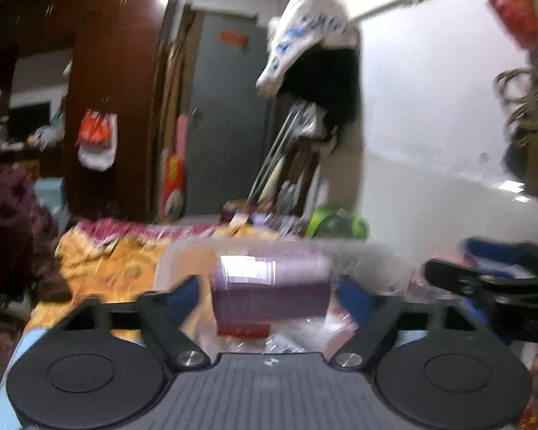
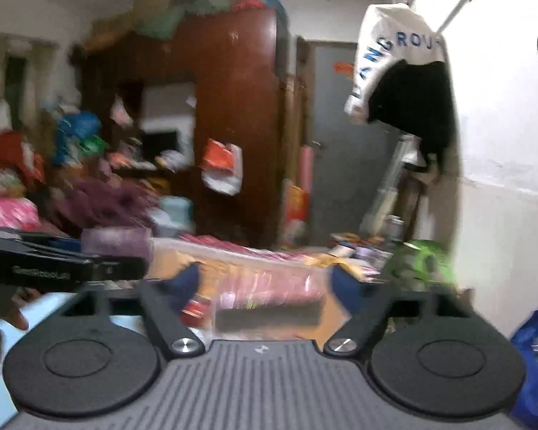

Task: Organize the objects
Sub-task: 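Grasp the pink THANK YOU packet with the left tool while the right tool grasps the printed white box, then carry both packages over the basket and open both tools, then grasp the open blue carton with the left tool while the right tool grasps the purple cube box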

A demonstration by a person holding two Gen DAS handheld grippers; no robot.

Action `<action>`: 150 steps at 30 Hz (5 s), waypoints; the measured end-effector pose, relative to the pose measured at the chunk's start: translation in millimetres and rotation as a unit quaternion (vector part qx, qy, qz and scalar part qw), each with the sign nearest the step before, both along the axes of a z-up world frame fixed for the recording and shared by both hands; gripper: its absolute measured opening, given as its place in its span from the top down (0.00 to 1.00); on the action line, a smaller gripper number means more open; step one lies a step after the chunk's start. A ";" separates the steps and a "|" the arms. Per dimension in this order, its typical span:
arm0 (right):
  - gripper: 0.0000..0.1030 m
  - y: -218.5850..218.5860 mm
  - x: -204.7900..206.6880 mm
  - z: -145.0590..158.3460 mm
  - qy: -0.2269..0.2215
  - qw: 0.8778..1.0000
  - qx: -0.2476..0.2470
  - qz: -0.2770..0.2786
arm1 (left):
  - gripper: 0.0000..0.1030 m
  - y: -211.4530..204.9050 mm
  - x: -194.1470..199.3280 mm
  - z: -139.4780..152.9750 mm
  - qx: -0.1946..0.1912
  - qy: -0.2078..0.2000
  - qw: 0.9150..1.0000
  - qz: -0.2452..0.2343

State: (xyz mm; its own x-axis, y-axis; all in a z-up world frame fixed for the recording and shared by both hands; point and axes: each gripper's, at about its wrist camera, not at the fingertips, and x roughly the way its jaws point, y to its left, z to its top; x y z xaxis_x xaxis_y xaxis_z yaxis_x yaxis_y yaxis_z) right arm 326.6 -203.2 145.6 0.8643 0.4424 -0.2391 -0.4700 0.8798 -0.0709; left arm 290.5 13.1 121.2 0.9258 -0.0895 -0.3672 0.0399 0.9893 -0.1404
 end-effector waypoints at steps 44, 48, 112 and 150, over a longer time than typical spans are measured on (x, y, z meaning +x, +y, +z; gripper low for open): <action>0.21 -6.0 -79.9 -118.0 0.170 0.978 0.028 0.115 | 0.40 22.9 -99.3 -78.6 0.013 0.041 0.999 0.009; 0.21 -6.1 -79.7 -118.0 0.170 0.978 0.031 0.117 | 0.29 18.4 -94.3 -82.7 0.024 0.052 0.998 0.013; 0.00 -24.6 -93.3 -72.3 0.061 0.996 0.014 0.061 | 0.08 -6.1 -142.5 -51.1 0.007 -0.053 0.997 -0.057; 0.56 -15.6 -96.3 -96.5 0.018 0.995 0.051 0.083 | 0.48 -16.7 -138.5 -91.0 0.028 -0.014 0.995 -0.096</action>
State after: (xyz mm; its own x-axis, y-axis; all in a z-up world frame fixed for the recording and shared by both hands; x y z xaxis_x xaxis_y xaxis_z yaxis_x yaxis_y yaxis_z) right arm 230.3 -218.7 49.1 0.7685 0.6025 -0.2154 -0.6105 0.7912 0.0353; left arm 152.0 -3.6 30.1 0.9037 -0.2450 -0.3511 0.2315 0.9695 -0.0805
